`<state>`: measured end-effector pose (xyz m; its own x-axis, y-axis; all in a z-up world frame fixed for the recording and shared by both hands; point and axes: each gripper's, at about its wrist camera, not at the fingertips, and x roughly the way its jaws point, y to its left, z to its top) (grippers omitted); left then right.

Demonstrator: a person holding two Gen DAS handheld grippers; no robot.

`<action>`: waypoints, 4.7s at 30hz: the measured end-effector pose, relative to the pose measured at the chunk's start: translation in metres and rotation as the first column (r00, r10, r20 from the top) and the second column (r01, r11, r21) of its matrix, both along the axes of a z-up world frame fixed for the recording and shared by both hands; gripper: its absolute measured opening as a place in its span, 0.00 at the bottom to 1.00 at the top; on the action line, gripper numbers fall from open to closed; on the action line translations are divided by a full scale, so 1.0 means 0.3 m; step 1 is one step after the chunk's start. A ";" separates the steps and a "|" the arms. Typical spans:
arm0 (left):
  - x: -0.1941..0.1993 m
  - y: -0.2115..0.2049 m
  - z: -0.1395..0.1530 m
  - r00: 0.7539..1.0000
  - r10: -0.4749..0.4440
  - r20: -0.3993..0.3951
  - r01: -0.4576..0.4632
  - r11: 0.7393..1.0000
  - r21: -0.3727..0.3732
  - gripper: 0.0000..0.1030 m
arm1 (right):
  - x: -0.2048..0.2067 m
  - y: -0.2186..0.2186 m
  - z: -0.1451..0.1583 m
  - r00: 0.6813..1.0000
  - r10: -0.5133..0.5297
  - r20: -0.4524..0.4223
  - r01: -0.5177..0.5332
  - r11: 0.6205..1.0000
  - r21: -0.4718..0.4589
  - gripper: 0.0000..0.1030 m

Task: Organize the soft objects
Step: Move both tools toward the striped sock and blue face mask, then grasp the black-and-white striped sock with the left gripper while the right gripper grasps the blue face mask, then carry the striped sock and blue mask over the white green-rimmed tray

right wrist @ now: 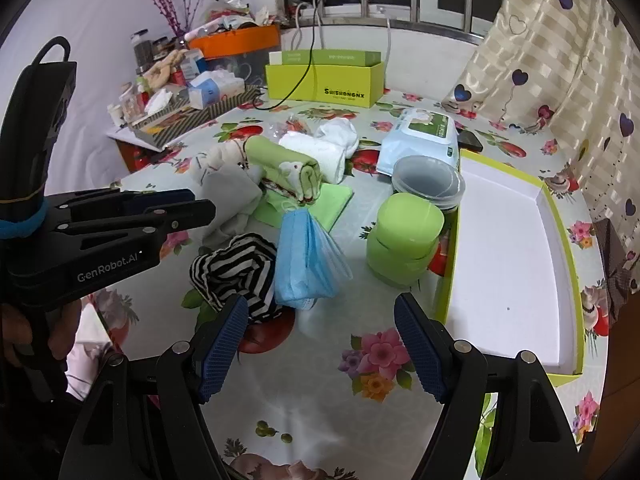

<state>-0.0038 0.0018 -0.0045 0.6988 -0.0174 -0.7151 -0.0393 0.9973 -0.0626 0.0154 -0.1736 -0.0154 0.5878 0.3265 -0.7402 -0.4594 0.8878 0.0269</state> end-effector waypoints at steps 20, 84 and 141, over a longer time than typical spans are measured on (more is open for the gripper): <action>-0.007 0.010 0.011 1.000 -0.005 0.028 0.005 1.000 -0.012 0.25 | -0.002 0.019 -0.012 0.999 0.029 0.024 -0.029 1.000 0.000 0.74; 0.036 -0.047 -0.152 0.968 -0.228 -0.102 0.215 0.969 -0.125 0.42 | 0.166 0.012 -0.140 0.993 0.030 -0.112 -0.019 0.995 0.101 0.17; 0.139 -0.121 0.177 0.984 -0.104 0.144 0.104 0.995 0.012 0.10 | 0.077 -0.165 0.203 0.984 -0.044 0.175 0.016 0.988 0.157 0.14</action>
<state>0.0380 -0.0345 0.0486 0.7891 -0.0925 -0.6072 0.0736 0.9957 -0.0560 0.0385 -0.2231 0.0454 0.7165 0.4090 -0.5651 -0.4427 0.8927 0.0848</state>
